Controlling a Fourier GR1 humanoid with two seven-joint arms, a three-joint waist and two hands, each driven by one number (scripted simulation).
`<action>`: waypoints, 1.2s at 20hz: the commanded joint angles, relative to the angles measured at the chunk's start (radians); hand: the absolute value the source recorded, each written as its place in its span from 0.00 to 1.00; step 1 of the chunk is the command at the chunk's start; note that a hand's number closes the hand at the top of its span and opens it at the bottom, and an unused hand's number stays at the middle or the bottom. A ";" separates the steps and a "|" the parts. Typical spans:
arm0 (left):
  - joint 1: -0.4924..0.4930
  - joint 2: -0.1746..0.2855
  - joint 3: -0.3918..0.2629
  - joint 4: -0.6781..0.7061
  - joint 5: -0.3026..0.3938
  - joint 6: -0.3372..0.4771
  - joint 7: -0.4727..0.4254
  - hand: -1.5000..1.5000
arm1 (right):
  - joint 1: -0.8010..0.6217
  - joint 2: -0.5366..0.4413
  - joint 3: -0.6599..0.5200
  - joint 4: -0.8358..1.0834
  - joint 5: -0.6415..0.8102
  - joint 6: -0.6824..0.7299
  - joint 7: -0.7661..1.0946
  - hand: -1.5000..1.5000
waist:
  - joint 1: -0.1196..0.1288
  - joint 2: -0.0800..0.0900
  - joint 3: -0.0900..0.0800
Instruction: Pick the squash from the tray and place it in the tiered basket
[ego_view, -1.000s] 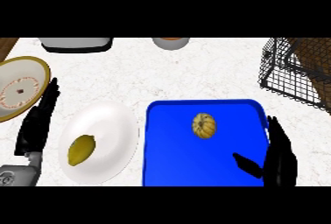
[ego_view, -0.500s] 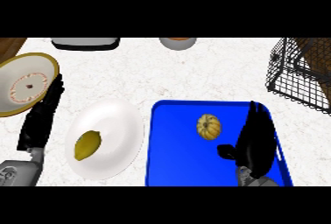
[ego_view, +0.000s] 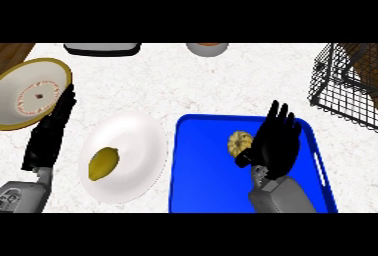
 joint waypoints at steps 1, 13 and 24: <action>-0.015 -0.025 -0.016 0.010 -0.019 0.018 0.009 0.50 | -0.077 0.016 -0.010 0.030 -0.036 0.161 0.254 0.00 | -0.011 -0.001 0.001; -0.003 -0.041 -0.012 0.004 -0.037 0.033 0.014 0.50 | -0.097 0.016 0.018 0.137 0.005 0.177 0.255 0.00 | -0.010 -0.006 0.002; -0.025 -0.012 0.021 0.018 -0.014 -0.020 0.006 0.50 | -0.084 0.016 0.036 0.174 0.037 0.161 0.255 0.00 | -0.014 -0.004 0.003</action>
